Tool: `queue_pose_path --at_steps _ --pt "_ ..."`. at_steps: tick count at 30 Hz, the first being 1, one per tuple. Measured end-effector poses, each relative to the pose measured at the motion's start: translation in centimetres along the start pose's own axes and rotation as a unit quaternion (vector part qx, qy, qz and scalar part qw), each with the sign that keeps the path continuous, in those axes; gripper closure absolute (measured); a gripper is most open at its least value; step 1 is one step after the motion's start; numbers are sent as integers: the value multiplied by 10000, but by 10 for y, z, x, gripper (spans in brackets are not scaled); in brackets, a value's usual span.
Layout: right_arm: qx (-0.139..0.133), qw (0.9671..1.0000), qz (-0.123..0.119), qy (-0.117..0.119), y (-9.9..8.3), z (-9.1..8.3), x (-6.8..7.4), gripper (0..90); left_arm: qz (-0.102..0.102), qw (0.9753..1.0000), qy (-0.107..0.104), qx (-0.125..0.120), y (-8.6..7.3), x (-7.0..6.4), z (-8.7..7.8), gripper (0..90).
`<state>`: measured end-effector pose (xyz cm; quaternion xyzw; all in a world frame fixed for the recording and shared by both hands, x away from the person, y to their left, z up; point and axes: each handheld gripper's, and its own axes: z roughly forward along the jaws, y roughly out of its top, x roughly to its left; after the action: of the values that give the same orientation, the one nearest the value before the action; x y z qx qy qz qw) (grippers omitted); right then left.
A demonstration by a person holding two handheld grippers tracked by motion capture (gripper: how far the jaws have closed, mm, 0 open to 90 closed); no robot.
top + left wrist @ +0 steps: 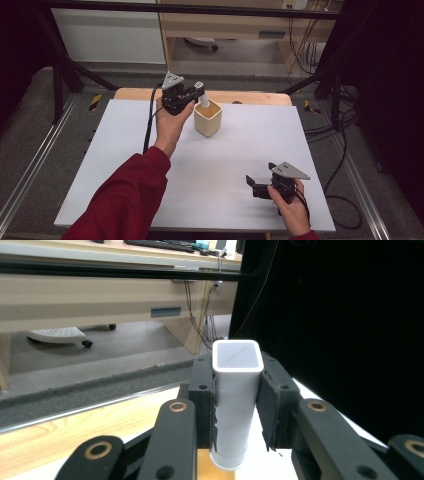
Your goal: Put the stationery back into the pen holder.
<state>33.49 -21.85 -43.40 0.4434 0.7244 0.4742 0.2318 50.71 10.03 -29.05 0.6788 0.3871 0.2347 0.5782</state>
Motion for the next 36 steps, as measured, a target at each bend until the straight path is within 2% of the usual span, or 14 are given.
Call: queue_pose_path --at_steps 4,10,15,21,24,25,28,30,33,36 --pt "1 10000 17 13 0 0 0 40 157 9998 78 68 -1 -1 12 711" --pt "8 10000 14 45 0 0 0 40 120 9996 206 182 -8 1 26 711" --pt "13 10000 3 60 0 0 0 40 225 9987 318 325 -15 4 36 711" --pt "37 10000 16 77 0 0 0 40 224 9980 308 513 -25 3 43 711" --pt "43 10000 7 83 0 0 0 39 201 9977 200 609 -29 2 46 707" --pt "42 10000 4 81 0 0 1 39 229 9981 196 541 -30 2 46 683" --pt "34 10000 0 81 0 0 1 38 240 9985 255 428 -30 -2 41 458" --pt "40 10000 2 84 0 0 0 38 279 9985 287 383 -30 -4 34 352" --pt "20 10000 13 61 0 -1 -1 38 339 9981 355 360 -29 -5 19 239" --pt "0 10000 -2 35 1 -2 -1 37 356 9982 365 318 -32 -2 1 164"
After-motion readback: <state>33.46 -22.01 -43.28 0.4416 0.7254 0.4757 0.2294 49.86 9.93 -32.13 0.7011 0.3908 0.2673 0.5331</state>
